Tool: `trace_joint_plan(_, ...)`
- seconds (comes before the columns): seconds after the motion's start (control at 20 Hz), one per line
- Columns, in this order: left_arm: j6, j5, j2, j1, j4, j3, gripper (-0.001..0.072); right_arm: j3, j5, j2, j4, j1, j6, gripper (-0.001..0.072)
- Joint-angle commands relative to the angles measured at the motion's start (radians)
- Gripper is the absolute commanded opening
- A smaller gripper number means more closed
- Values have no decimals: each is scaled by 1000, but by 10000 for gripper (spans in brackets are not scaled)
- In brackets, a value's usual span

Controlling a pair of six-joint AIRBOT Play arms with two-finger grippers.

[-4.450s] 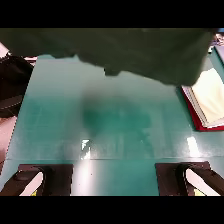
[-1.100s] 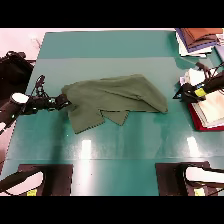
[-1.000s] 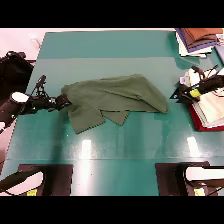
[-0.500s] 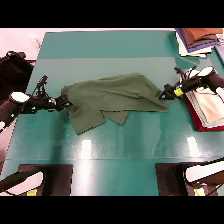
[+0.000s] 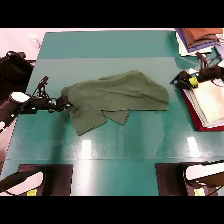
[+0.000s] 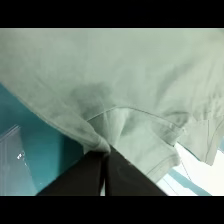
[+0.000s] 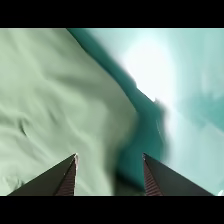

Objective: Fold the shirts.

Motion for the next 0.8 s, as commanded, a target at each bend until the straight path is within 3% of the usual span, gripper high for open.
trace_joint_plan(0.0, 0, -14, 0, 0, 0, 1, 23, -196, 27, 88, 0, -109, 0, 454)
trace_joint_plan(0.35, 0, -13, 0, 0, -2, 1, 23, -615, -117, 263, 43, -185, -26, 427)
trace_joint_plan(0.4, 0, -13, 0, 0, -2, 1, 22, -632, -137, 259, 82, -177, -40, 369)
trace_joint_plan(0.75, 0, -14, 0, 0, -1, 1, 22, -577, -300, 177, 134, 15, -21, 363)
